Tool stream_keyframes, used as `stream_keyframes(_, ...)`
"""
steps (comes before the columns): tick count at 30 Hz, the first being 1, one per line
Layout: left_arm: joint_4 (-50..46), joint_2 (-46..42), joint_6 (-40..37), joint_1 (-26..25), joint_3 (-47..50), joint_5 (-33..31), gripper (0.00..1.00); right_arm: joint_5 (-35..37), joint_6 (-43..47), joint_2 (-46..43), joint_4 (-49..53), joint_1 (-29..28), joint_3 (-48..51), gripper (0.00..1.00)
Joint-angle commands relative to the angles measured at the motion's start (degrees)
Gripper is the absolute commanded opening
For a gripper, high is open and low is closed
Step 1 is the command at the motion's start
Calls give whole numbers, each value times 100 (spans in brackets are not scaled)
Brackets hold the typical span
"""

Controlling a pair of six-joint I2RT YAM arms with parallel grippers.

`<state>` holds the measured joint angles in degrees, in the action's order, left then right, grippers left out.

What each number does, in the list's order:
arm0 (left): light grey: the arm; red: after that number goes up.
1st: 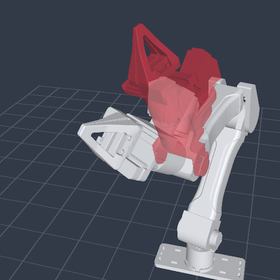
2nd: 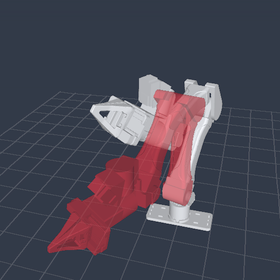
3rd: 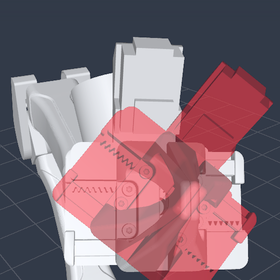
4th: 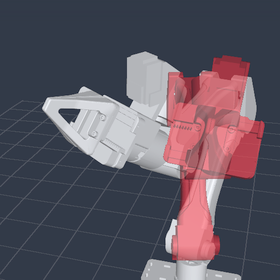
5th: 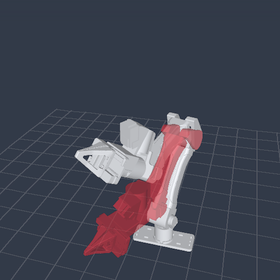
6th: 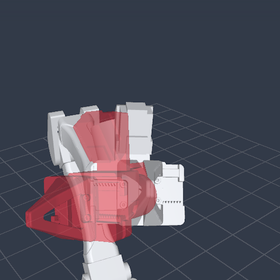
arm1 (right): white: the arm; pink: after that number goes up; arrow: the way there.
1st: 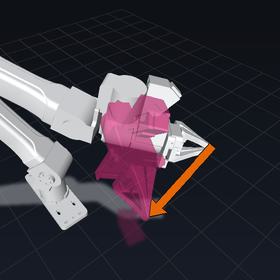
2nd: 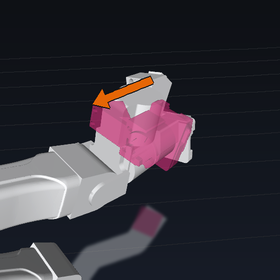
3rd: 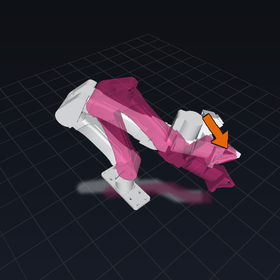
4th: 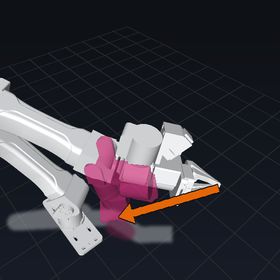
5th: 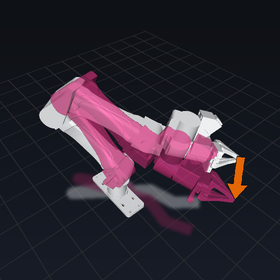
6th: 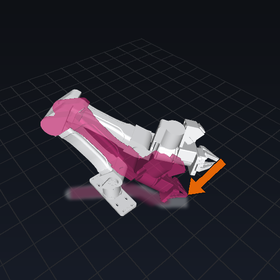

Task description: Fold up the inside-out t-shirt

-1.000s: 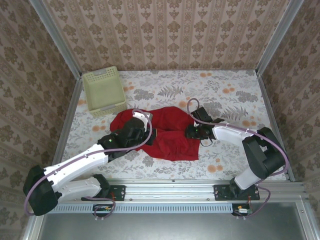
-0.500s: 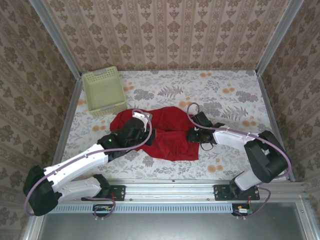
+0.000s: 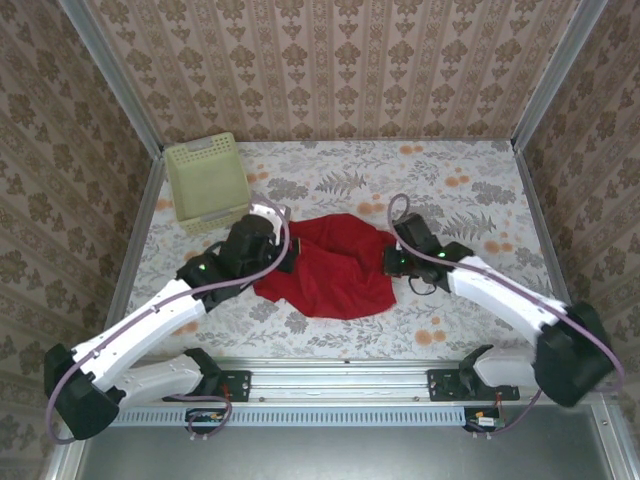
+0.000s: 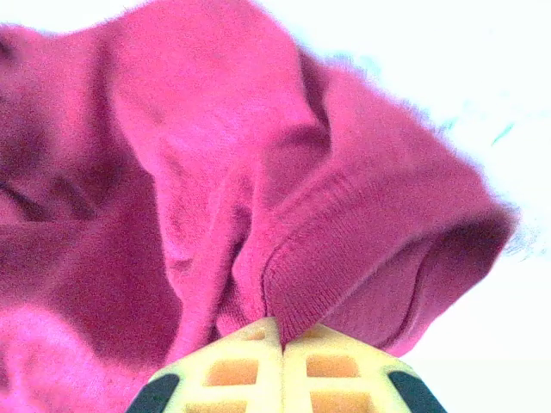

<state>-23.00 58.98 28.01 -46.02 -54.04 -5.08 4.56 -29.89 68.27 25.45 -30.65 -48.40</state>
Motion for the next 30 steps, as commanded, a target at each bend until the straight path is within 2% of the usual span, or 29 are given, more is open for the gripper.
stream_keyframes(1,-444,-98,-597,108,-883,-136,0,616,424,-1015,1098,45,-611,0)
stream_keyframes(4,-635,-84,-842,112,-1657,-134,0,737,633,-1712,1607,68,-1142,0)
stream_keyframes(8,-701,-288,-1062,116,-2461,-43,0,660,867,-2171,2168,68,-2079,0)
stream_keyframes(11,-561,-595,-1153,114,-2657,128,0,329,988,-2310,2393,68,-2801,0)
stream_keyframes(14,-477,-834,-1231,123,-2502,-124,0,264,1017,-2263,2500,66,-3208,0)
stream_keyframes(17,-780,-750,-1240,204,-2313,-686,0,418,1016,-2031,2435,67,-3218,0)
stream_keyframes(20,-1167,-444,-1007,527,-2061,-867,0,541,947,-1588,2338,68,-3017,0)
stream_keyframes(26,-1420,347,-278,1642,-1250,113,0,89,855,-380,1639,68,-2361,0)
stream_keyframes(28,-1353,542,-119,1950,-937,417,0,-151,855,135,1407,70,-2262,5)
stream_keyframes(29,-1324,602,-68,2086,-839,483,0,-237,865,331,1335,69,-2253,13)
stream_keyframes(30,-1299,659,-27,2214,-734,527,0,-321,902,542,1284,75,-2280,27)
